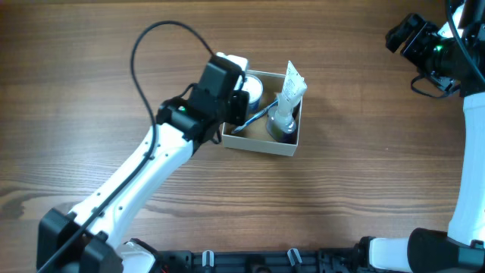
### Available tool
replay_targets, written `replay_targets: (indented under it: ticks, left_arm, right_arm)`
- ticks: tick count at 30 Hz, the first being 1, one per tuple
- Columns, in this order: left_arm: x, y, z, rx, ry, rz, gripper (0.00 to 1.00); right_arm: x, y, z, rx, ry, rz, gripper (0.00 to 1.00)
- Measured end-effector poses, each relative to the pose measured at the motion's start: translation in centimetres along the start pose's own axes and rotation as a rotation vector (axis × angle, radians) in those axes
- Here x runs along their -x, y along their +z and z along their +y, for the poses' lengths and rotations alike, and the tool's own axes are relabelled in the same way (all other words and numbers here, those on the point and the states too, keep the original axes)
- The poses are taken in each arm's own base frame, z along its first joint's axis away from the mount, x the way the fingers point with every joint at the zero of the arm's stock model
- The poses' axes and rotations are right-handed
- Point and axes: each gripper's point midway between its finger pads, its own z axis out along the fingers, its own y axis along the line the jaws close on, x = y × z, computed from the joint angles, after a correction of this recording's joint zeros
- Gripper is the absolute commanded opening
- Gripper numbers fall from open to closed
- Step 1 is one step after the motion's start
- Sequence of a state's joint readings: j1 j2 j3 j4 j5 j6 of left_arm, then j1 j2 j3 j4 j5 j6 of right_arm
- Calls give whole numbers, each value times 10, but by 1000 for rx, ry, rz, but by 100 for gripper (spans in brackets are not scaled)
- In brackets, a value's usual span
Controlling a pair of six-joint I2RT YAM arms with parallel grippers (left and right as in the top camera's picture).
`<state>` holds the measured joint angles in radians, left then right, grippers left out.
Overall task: Pack container
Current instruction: 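Carry the razor into the box and lower it beside the toothbrush, then release the razor and withdraw the left gripper to the left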
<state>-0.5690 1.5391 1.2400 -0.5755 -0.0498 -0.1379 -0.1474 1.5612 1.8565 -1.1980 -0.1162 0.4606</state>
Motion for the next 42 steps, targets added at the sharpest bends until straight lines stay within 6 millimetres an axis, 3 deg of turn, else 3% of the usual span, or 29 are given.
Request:
replay_targets:
  ticks: [13,21,25,30,38,42]
  left_arm:
    - [-26,50,-4,-33,419,109,4]
    - [-38,69,-2,-51,494,150,6]
    - [-49,69,-6,-95,527,188,39]
    - [-51,69,-10,-122,540,189,48]
    - [-47,65,-12,-118,419,179,50]
    - [-28,35,0,-66,258,129,56]
  right_arm:
    - [0,0,0,0,0,0,100]
    - [0,0,0,0,0,0,100]
    - [0,0,0,0,0,0,100]
    - [0,0,0,0,0,0,100]
    - [0,0,0,0,0,0,100]
    - [0,0,0,0,0,0,100]
